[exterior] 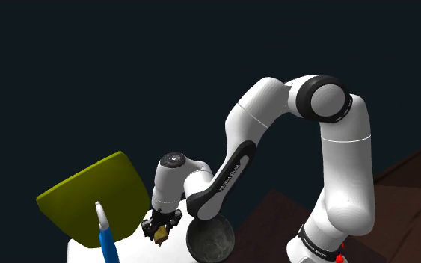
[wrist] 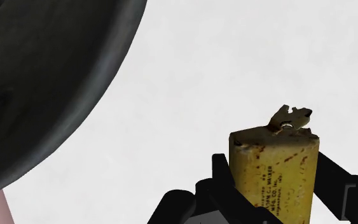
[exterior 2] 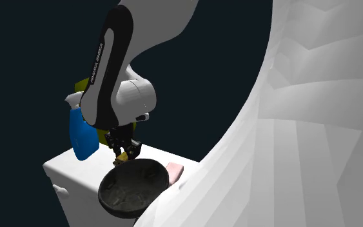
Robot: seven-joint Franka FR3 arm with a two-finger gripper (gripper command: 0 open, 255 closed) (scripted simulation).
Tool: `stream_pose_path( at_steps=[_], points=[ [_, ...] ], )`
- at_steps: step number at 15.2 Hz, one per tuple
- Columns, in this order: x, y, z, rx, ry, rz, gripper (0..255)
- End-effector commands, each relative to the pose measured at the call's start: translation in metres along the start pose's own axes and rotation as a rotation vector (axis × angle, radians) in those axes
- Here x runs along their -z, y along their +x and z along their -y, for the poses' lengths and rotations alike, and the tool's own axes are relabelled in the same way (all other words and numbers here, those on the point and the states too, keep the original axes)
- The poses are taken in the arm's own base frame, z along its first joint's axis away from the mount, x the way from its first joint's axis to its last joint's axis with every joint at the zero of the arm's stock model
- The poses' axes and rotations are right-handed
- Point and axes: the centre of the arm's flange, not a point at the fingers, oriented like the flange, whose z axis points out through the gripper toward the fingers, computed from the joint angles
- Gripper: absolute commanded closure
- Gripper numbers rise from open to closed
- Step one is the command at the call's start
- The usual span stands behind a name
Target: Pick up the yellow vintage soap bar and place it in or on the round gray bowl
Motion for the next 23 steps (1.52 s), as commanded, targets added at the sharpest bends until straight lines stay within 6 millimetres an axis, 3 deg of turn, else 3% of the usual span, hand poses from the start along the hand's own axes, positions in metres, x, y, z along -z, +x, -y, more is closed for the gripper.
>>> stream_pose_path(
  at_steps=[1,5,23],
  points=[
    [0.0,0.0,0.0,0.0,0.0,0.0,255],
    [0.0,0.0,0.0,0.0,0.0,0.0,255],
    [0.095,0.004,0.009,0.0,0.0,0.0,255]
  ],
)
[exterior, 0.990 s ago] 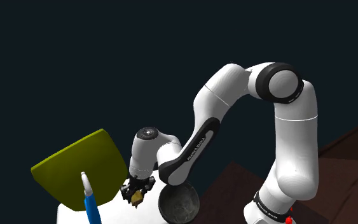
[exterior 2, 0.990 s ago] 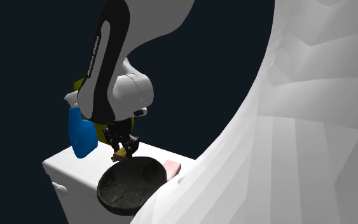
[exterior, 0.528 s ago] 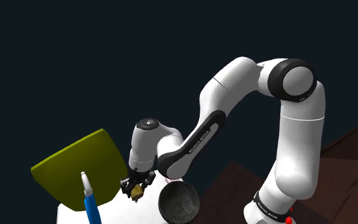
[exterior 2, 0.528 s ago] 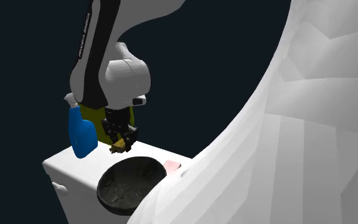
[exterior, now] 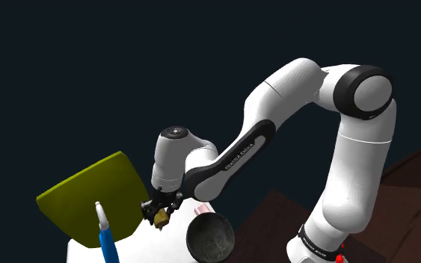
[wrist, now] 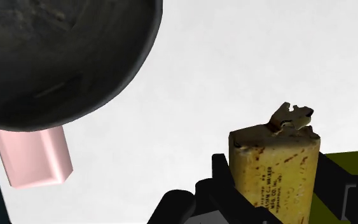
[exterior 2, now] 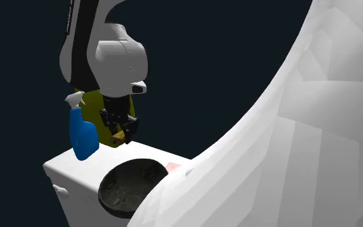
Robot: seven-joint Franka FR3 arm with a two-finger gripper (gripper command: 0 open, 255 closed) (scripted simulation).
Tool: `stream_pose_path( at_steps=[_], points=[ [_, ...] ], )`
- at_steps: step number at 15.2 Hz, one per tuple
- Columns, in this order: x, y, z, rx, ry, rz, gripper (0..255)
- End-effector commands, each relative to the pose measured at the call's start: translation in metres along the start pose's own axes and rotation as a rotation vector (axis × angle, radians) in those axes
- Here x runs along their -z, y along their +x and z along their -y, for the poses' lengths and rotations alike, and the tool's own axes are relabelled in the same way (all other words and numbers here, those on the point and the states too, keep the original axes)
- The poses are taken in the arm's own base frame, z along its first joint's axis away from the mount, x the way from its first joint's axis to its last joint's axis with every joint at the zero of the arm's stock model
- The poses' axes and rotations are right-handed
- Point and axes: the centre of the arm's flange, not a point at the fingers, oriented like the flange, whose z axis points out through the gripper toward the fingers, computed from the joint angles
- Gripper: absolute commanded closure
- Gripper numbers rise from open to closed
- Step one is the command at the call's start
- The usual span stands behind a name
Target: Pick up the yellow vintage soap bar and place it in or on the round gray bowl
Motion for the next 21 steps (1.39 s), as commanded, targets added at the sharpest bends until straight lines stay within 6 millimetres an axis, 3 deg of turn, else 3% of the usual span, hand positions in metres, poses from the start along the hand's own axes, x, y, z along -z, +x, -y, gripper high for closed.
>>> stream_pose_path(
  at_steps=[1,11,21],
  points=[
    [0.011,0.001,0.001,0.0,0.0,0.001,255],
    [0.062,0.003,0.006,0.0,0.0,0.001,255],
    [0.079,-0.078,-0.096,0.0,0.0,0.0,255]
  ],
)
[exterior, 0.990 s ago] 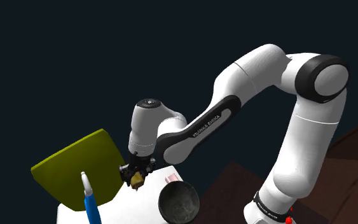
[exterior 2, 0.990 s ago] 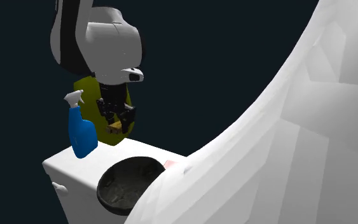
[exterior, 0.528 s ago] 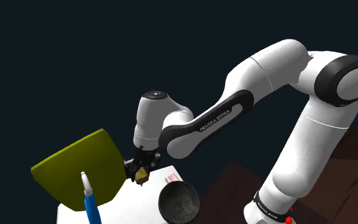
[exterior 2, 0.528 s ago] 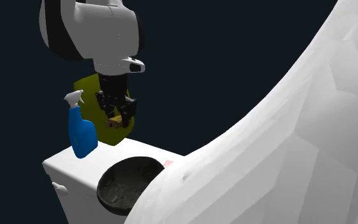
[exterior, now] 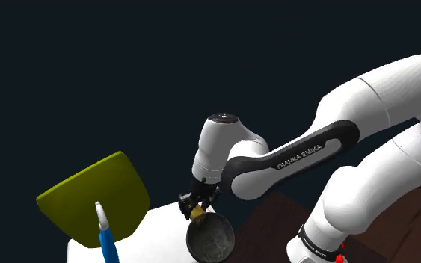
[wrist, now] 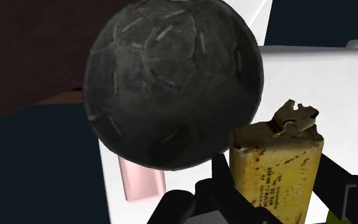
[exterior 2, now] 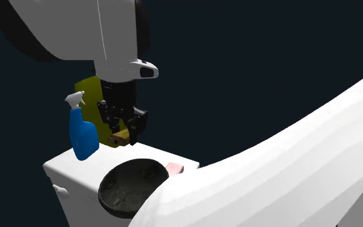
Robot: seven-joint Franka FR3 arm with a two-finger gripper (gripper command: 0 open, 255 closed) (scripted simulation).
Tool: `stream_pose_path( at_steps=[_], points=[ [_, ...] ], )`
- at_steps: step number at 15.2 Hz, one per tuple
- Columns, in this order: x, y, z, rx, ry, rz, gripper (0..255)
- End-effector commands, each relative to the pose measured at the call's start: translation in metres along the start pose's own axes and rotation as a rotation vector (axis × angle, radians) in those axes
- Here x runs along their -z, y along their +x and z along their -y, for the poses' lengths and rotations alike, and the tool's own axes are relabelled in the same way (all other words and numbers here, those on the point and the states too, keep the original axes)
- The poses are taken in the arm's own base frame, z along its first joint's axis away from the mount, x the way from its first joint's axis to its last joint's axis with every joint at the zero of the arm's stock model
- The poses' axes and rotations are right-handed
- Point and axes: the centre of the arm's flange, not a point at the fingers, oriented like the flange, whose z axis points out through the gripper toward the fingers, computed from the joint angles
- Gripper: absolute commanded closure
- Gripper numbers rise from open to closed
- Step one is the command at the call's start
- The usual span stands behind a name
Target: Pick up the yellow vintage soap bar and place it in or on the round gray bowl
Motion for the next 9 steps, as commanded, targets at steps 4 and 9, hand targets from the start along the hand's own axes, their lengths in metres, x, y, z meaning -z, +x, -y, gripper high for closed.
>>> stream_pose_path(
  at_steps=[4,9],
  points=[
    [0.01,-0.041,-0.054,-0.002,0.004,0.001,255],
    [-0.017,-0.042,-0.056,-0.002,0.004,0.001,255]
  ],
)
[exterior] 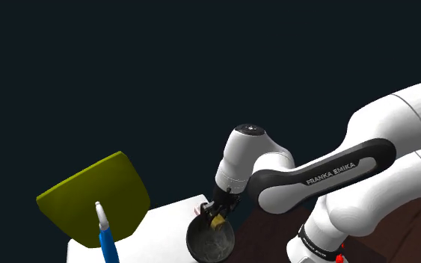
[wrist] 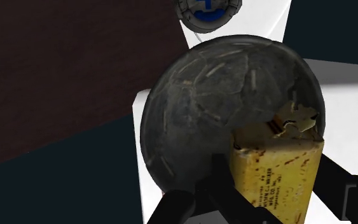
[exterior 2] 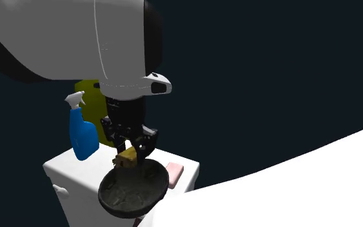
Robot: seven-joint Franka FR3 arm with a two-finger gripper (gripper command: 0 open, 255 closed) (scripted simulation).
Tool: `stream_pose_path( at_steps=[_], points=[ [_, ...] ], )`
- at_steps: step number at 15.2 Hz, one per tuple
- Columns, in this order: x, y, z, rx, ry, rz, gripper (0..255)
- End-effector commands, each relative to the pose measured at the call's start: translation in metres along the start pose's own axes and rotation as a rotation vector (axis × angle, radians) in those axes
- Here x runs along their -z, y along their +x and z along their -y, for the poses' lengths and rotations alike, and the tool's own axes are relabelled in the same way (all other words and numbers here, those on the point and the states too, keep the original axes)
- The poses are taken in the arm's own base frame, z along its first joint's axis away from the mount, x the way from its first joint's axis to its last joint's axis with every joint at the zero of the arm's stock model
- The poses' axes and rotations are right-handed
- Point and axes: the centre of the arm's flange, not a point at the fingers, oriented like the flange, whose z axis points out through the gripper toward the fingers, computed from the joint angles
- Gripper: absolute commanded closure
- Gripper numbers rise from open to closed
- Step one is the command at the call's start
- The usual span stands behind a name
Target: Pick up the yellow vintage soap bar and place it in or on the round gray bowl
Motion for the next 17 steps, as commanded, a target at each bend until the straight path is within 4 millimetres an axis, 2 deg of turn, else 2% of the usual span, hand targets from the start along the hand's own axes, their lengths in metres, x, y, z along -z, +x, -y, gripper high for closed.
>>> stream_pose_path(
  at_steps=[1,9,17],
  points=[
    [-0.01,-0.001,-0.001,0.0,0.001,-0.001,255],
    [-0.053,-0.002,-0.006,0.0,0.001,-0.001,255],
    [-0.053,-0.002,-0.006,0.0,0.001,-0.001,255]
  ],
)
